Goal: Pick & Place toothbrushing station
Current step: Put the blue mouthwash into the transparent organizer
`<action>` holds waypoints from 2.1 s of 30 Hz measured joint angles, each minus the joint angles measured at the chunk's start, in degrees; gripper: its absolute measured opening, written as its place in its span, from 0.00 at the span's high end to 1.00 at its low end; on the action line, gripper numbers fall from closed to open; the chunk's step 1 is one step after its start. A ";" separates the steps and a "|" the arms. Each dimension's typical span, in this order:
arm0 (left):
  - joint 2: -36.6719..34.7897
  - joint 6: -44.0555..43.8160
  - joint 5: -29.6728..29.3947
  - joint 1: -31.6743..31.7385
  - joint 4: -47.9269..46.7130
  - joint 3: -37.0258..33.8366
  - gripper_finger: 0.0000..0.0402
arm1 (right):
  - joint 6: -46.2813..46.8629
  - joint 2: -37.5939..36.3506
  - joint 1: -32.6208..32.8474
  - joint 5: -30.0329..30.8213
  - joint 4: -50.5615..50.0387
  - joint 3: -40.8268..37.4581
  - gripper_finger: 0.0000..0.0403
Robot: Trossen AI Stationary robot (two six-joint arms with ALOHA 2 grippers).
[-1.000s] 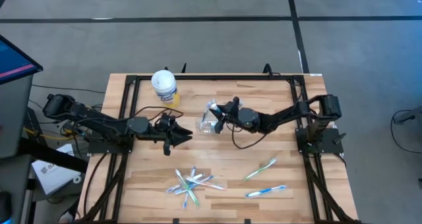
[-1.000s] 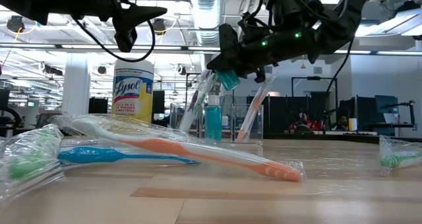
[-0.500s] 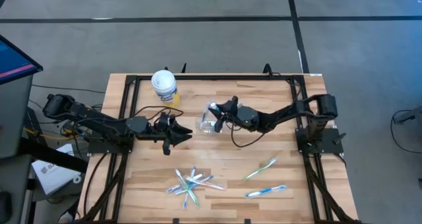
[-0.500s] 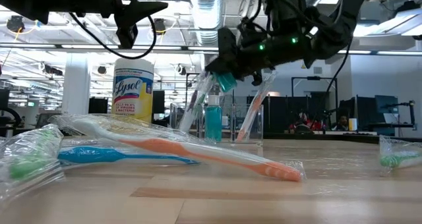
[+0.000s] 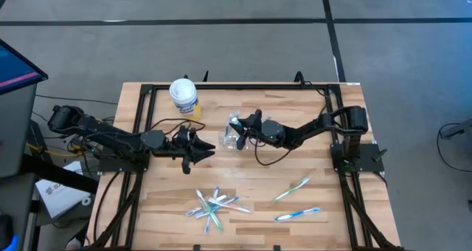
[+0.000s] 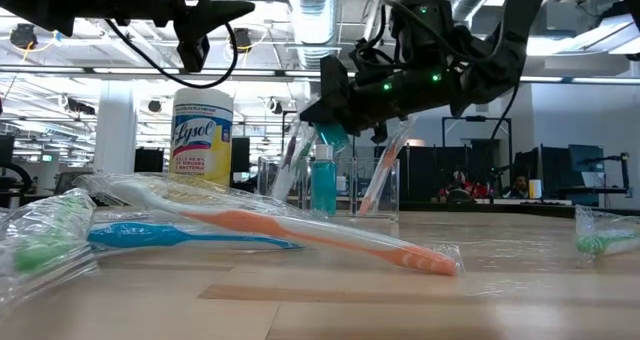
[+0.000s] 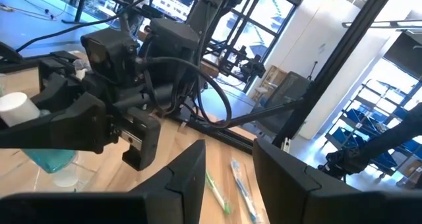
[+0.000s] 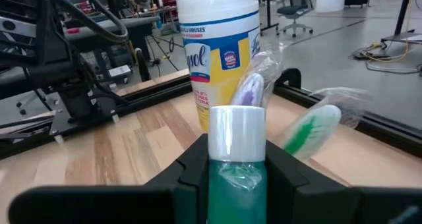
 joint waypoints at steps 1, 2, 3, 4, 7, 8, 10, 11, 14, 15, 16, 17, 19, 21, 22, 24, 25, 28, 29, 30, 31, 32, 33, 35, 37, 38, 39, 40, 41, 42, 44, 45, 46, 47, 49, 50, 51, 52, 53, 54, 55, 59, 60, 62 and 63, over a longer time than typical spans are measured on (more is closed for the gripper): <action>0.00 0.00 0.00 0.00 0.00 0.00 0.70 | -0.30 0.00 -0.09 0.01 -0.01 0.00 0.80; 0.00 0.00 0.00 0.00 0.00 0.00 0.70 | -0.55 0.00 -0.19 0.01 -0.04 0.00 0.80; 0.00 0.00 0.00 0.00 0.01 0.00 0.70 | -0.57 0.00 -0.32 -0.01 -0.06 0.00 0.80; 0.00 0.00 0.00 0.00 0.02 0.00 0.70 | -0.50 0.00 -0.34 0.01 -0.07 0.00 0.80; 0.00 0.00 0.00 0.00 0.02 0.00 0.70 | -0.50 0.00 -0.34 0.01 -0.14 0.00 0.79; 0.00 0.00 0.00 0.00 0.02 0.00 0.70 | -0.50 0.00 -0.34 0.01 -0.14 0.00 0.79; 0.00 0.00 0.00 0.00 0.02 0.00 0.70 | -0.50 0.00 -0.36 0.00 -0.17 0.00 0.77; 0.00 0.00 0.00 0.00 0.02 0.00 0.70 | -0.50 0.00 -0.36 0.01 -0.19 0.00 0.76; 0.00 0.00 0.00 0.00 0.00 0.00 0.70 | -0.48 0.00 -0.36 0.01 -0.24 0.00 0.74; 0.00 0.00 0.00 0.00 0.00 0.00 0.70 | -0.50 0.00 -0.36 -0.01 -0.45 0.00 0.74; 0.00 -0.01 0.00 0.00 0.00 0.00 0.70 | -0.48 0.00 -0.36 -0.01 -0.69 0.00 0.74; 0.00 -0.02 0.00 0.00 0.00 0.00 0.70 | -0.48 0.00 -0.36 0.01 -0.87 0.00 0.74; 0.00 0.00 0.00 0.00 0.00 0.00 0.70 | -0.48 0.00 -0.31 0.01 -1.03 0.02 0.75; 0.00 -0.01 0.00 0.00 -0.02 0.00 0.70 | -0.46 0.00 -0.27 0.01 -1.24 0.02 0.76; 0.00 0.00 0.00 0.00 -0.02 0.00 0.70 | -0.48 0.00 -0.27 0.01 -1.24 0.02 0.77; 0.00 -0.02 0.00 0.00 -0.02 0.00 0.70 | -0.46 0.00 -0.23 0.01 -1.24 0.02 0.77; 0.00 0.00 0.00 -0.01 -0.02 0.00 0.70 | -0.46 0.00 -0.23 -0.01 -1.26 0.02 0.78; 0.00 -0.02 0.01 -0.01 -0.02 0.00 0.70 | -0.35 0.00 -0.23 -0.90 -1.26 0.02 0.78; 0.00 -0.02 0.00 0.00 -0.02 0.00 0.70 | -0.32 0.00 -0.23 -1.47 -1.26 0.02 0.78; 0.00 -0.02 0.00 0.00 -0.02 0.00 0.70 | -0.28 0.00 -0.20 -1.70 -1.26 0.02 0.77; 0.00 -0.02 0.00 0.00 -0.02 0.00 0.70 | -0.28 0.00 -0.08 -1.76 -1.26 0.02 0.77; 0.00 -0.02 0.00 0.00 -0.02 0.00 0.70 | -0.29 0.00 0.11 -1.76 -1.26 0.02 0.78; 0.00 -0.02 0.00 0.00 -0.02 0.00 0.70 | -0.31 0.00 0.19 -1.78 -1.26 0.02 0.78; 0.00 -0.02 0.00 0.00 -0.02 0.00 0.70 | -0.31 0.00 0.59 -1.89 -1.26 0.02 0.77; 0.00 -0.02 0.00 0.00 -0.02 0.00 0.70 | -0.33 0.00 0.88 -1.94 -1.26 0.02 0.77; 0.00 -0.02 0.00 0.00 -0.04 0.00 0.70 | -0.33 0.00 1.05 -1.94 -1.29 0.02 0.77; 0.00 -0.02 0.01 0.00 -0.04 0.00 0.70 | -0.33 0.00 1.29 -1.94 -1.36 0.02 0.77; 0.00 -0.02 0.00 0.00 -0.04 0.00 0.70 | -0.33 0.00 1.43 -1.94 -1.48 0.02 0.77; 0.00 -0.02 0.00 0.00 -0.04 0.00 0.70 | -0.35 -0.02 1.72 -1.94 -1.54 0.02 0.77; 0.00 -0.02 0.00 -0.02 -0.07 0.00 0.70 | -0.35 -0.27 2.00 -1.94 -1.95 0.02 0.77; 0.00 -0.02 0.00 0.00 -0.07 0.00 0.70 | -0.76 -0.72 2.50 -1.95 -2.18 0.02 0.77; 0.00 -0.02 0.00 0.00 -0.09 0.00 0.70 | -0.93 -0.79 2.79 -1.95 -2.30 0.04 0.77; 0.00 -0.02 0.02 -0.01 -0.09 0.00 0.70 | -0.96 -0.79 2.97 -1.96 -2.67 0.04 0.77; 0.00 -0.02 0.02 -0.03 -0.09 0.00 0.70 | -0.96 -0.79 3.24 -1.95 -3.13 0.04 0.77; 0.00 -0.02 0.01 -0.20 -0.11 0.00 0.70 | -0.96 -0.94 3.70 -1.96 -3.58 0.04 0.77; 0.00 -0.02 0.02 -0.36 -0.11 0.00 0.70 | -0.96 -1.15 4.00 -1.93 -4.21 0.04 0.77; 0.00 -0.02 0.02 -0.50 -0.11 0.00 0.70 | -0.96 -1.18 4.26 -1.92 -4.54 0.04 0.77; 0.00 -0.02 0.02 -0.64 -0.12 0.00 0.70 | -0.96 -1.18 4.57 -1.91 -5.28 0.04 0.77; 0.00 -0.02 0.01 -0.75 -0.13 0.00 0.70 | -0.94 -1.18 4.89 -1.91 -5.82 0.04 0.77; 0.00 -0.02 0.02 -0.82 -0.13 0.00 0.70 | -0.96 -1.18 5.23 -1.94 -5.94 0.02 0.77; 0.00 -0.02 0.02 -0.87 -0.11 0.00 0.70 | -0.96 -1.44 5.58 -1.96 -6.04 0.02 0.77; 0.00 -0.02 0.02 -0.87 -0.13 0.00 0.70 | -0.96 -2.39 6.86 -1.96 -7.39 0.02 0.77; 0.00 -0.02 0.02 -0.87 -0.12 0.00 0.70 | -0.99 -2.83 7.27 -1.94 -8.25 -0.09 0.77; 0.00 -0.02 0.02 -0.87 -0.13 0.00 0.70 | -1.03 -3.72 7.96 -1.94 -8.76 0.02 0.77; 0.00 -0.02 0.02 -0.87 -0.13 0.00 0.70 | -1.05 -4.42 8.21 -1.93 -9.95 -0.03 0.78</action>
